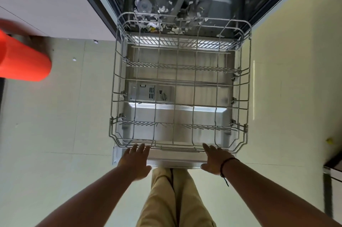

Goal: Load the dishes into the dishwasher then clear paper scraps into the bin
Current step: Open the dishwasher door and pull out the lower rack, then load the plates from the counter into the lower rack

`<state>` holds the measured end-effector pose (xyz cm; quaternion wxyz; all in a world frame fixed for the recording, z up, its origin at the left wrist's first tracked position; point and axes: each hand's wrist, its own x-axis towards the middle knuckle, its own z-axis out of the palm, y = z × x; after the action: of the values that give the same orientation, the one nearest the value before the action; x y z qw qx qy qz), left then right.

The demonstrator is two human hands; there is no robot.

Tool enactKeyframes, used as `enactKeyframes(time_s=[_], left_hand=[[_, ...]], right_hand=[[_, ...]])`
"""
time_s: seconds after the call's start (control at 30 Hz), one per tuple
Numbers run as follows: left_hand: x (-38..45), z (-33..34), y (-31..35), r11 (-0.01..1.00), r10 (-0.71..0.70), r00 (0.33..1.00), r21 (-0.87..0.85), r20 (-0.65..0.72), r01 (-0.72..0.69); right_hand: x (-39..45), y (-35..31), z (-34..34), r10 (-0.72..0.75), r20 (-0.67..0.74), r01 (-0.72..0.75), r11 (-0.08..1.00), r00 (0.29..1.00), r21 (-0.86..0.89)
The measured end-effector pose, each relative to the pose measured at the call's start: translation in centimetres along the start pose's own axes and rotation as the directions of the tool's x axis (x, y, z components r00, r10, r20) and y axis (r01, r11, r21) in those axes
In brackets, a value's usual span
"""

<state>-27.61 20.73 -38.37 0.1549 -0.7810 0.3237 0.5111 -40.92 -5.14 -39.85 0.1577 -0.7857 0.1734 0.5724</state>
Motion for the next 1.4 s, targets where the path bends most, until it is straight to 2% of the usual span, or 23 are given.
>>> enactKeyframes(time_s=[0.23,0.4,0.5,0.73,0.93,1.07,1.27,1.4], left_hand=[[-6.9,-8.8,-0.6,0.99,-0.065,0.993,-0.129,-0.095,0.053],[-15.3,-12.9,-1.1,0.983,-0.088,0.991,-0.172,-0.102,0.07],[-20.5,-13.9,-1.5,0.975,-0.075,0.993,-0.213,-0.092,0.054],[-29.2,-13.9,-5.8,0.927,-0.066,0.971,-0.375,-0.231,-0.027],[-33.1,-12.7,-14.5,0.93,-0.052,0.955,-0.362,-0.292,-0.06],[-36.6,-11.8,-23.7,0.94,-0.074,0.936,-0.338,-0.344,-0.05],[-41.9,-9.6,-37.7,0.879,-0.242,0.897,-0.475,-0.369,0.042],[-43.4,-9.7,-43.1,0.841,-0.303,0.864,-0.539,-0.402,0.044]], right_hand=[[-9.2,-0.9,-4.6,-0.063,-0.112,0.068,0.997,0.992,0.041],[-17.8,-3.2,-9.8,-0.102,-0.195,0.137,0.974,0.976,0.18],[-22.5,-5.5,-12.2,-0.144,-0.269,0.181,0.977,0.952,0.117],[-29.7,-12.2,-15.4,-0.203,-0.371,0.204,0.978,0.906,-0.036],[-31.5,-21.8,-16.7,-0.216,-0.464,0.124,0.967,0.859,-0.222],[-31.7,-31.9,-17.1,-0.191,-0.502,0.102,0.975,0.844,-0.199],[-32.2,-46.1,-18.7,-0.259,-0.552,0.152,0.961,0.792,-0.233],[-33.4,-52.2,-21.3,-0.366,-0.577,0.155,0.911,0.73,-0.381]])
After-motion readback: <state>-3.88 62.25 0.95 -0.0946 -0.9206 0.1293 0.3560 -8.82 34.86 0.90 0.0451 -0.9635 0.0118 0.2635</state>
